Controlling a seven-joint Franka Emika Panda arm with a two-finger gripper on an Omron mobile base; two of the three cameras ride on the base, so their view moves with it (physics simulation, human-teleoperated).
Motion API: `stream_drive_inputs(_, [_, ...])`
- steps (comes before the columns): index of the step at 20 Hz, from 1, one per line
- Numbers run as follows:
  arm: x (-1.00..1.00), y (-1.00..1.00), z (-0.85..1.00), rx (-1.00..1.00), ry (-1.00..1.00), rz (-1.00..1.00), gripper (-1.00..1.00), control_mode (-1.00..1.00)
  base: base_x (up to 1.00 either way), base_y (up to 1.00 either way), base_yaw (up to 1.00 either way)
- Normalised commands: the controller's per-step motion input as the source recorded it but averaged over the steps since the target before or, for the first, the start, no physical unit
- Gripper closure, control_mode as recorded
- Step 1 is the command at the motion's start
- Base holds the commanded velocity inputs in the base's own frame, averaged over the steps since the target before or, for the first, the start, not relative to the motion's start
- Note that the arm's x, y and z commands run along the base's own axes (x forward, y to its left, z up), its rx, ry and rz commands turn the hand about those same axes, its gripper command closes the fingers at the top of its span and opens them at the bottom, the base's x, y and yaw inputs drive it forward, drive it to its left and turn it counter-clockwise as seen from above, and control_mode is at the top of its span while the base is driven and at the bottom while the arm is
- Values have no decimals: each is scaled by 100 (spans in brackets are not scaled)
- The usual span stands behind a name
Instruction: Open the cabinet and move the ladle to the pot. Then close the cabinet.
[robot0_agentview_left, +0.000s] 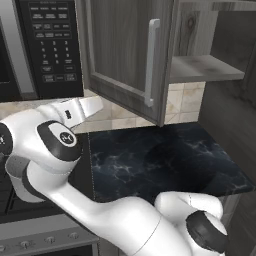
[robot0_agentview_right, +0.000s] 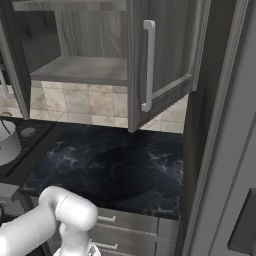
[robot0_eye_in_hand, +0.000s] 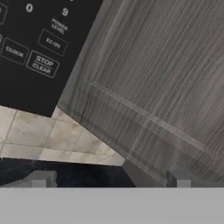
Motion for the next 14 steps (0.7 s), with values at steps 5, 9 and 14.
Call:
stream_drive_inputs(5, [0,-19,22,-6,-17,-3,-100,-100,0,0,0])
stream_drive_inputs(9, [0,-10,53,1,-3,-1,-100,-100,0,0,0])
stream_drive_inputs(14, [11,-19,27,0,-5,-2,-100,-100,0,0,0])
